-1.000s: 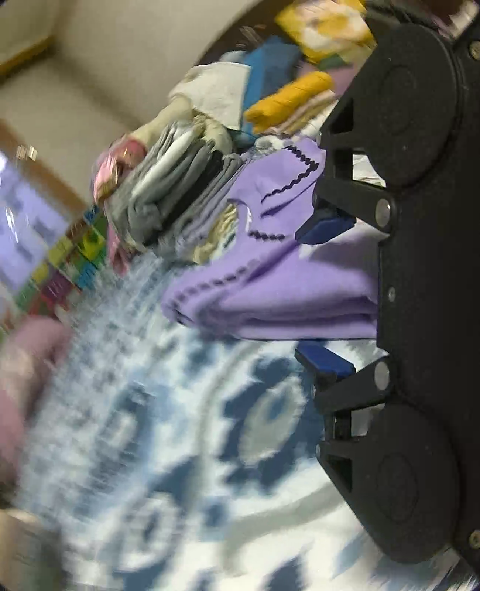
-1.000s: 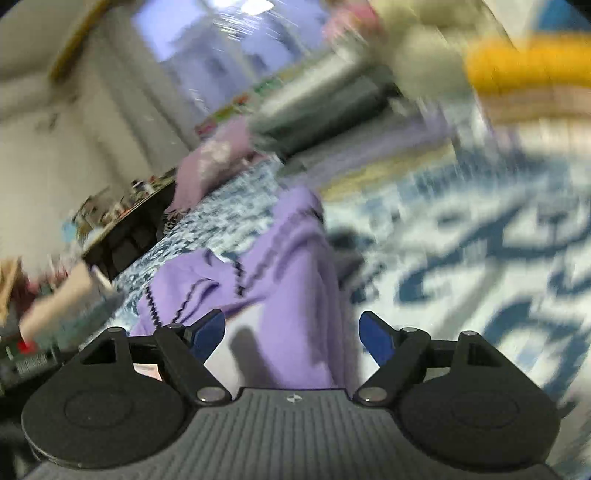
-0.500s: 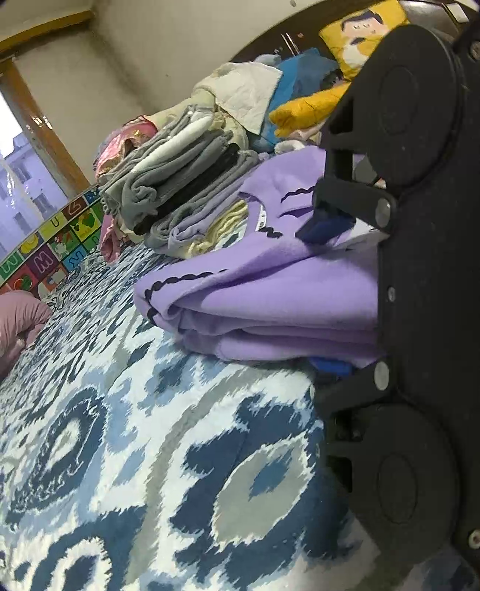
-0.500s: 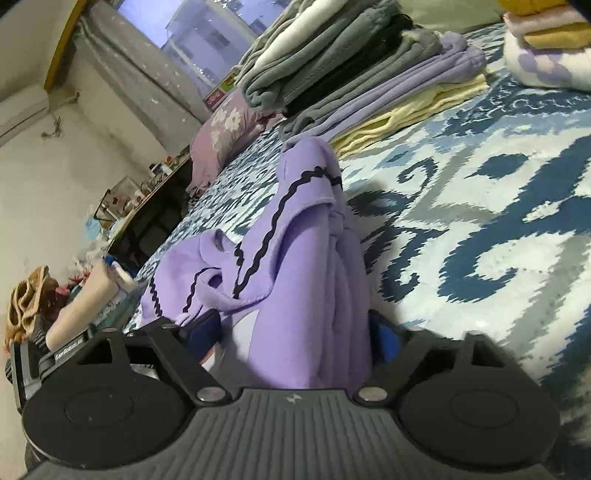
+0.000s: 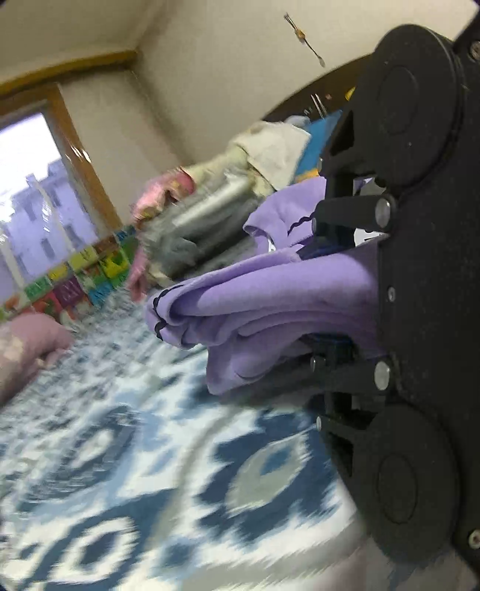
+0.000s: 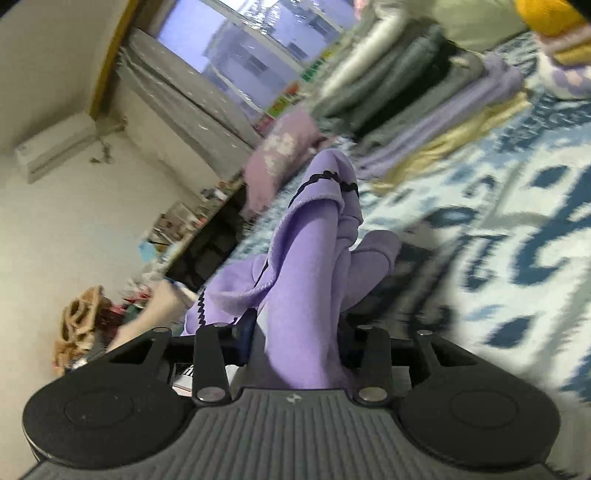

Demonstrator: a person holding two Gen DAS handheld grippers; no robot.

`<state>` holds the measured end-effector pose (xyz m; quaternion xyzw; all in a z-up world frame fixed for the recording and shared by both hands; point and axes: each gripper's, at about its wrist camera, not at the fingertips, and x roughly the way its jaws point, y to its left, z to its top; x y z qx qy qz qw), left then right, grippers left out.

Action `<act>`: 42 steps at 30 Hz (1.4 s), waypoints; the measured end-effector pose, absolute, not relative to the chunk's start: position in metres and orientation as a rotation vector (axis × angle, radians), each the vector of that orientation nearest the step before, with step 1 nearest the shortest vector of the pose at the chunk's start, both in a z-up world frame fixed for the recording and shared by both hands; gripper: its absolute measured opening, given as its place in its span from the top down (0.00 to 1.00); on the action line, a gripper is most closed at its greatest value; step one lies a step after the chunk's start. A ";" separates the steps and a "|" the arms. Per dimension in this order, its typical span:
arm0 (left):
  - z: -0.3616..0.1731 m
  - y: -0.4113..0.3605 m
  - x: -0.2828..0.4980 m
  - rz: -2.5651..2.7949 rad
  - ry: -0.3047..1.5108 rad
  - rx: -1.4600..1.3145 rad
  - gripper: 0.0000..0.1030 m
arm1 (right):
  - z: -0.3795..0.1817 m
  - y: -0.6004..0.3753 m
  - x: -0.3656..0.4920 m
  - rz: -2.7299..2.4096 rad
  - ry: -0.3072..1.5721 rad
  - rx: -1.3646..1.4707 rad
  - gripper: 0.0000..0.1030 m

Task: Fold clothes
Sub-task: 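Grasp the folded sweatshirt with both grippers and lift it, then carry the folded sweatshirt to the clothes stack and lower it onto the beige item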

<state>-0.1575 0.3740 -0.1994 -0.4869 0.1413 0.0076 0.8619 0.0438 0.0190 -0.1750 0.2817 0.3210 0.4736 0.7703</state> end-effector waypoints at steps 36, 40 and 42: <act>-0.114 0.521 -0.318 0.272 -0.137 -1.057 0.68 | -0.088 0.262 0.034 1.402 0.760 0.662 0.62; -0.075 0.573 -0.334 0.334 -0.208 -0.989 0.68 | -0.053 0.343 0.034 1.522 0.754 0.673 0.62; -0.058 0.600 -0.336 0.364 -0.233 -0.963 0.68 | -0.034 0.382 0.036 1.569 0.743 0.675 0.62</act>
